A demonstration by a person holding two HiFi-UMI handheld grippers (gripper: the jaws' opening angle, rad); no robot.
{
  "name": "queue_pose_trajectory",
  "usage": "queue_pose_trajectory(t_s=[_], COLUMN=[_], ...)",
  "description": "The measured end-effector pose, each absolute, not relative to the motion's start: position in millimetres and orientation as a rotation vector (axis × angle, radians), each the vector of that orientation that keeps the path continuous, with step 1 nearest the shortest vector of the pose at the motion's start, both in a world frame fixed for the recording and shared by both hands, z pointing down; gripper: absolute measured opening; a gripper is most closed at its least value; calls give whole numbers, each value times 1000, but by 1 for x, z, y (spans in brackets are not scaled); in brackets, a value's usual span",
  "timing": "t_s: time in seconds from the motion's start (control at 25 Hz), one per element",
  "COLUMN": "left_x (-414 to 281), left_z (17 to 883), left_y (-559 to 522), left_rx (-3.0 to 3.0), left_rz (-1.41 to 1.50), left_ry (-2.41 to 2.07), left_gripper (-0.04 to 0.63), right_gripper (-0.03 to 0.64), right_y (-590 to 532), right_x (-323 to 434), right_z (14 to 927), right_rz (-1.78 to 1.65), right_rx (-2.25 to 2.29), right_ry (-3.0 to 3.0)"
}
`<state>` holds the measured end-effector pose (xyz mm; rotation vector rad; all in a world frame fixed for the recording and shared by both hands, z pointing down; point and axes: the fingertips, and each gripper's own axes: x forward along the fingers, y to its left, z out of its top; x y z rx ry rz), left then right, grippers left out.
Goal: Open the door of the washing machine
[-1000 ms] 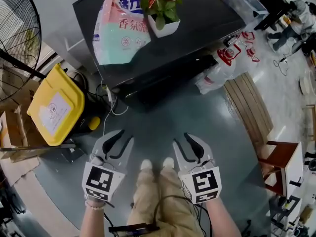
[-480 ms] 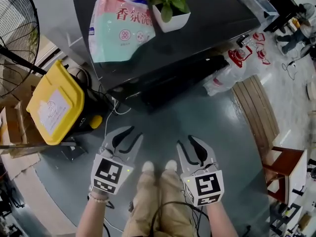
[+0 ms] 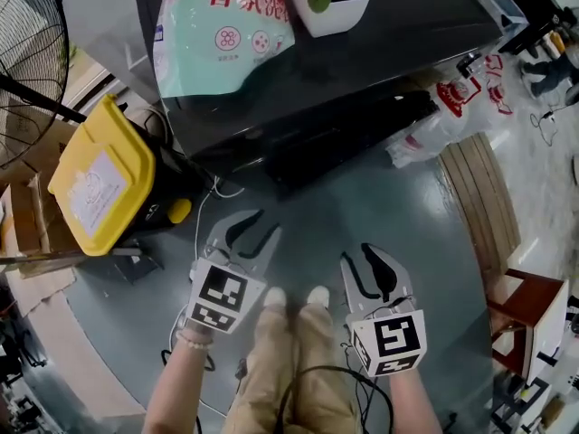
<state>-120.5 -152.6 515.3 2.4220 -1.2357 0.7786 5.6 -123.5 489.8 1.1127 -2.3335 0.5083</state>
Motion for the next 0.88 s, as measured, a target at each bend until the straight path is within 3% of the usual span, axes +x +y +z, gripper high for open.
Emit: queue_pose_trajectory(t_s=[0.88], left_x=[-100], left_z=[585], left_y=[-200], left_rx=[2378], left_rz=[854], left_ry=[-1237], left_gripper=[121], right_gripper=[120], right_y=[-144], right_x=[13], right_z=[518], right_rz=[523], right_rx=[1079], right_ry=[-2352])
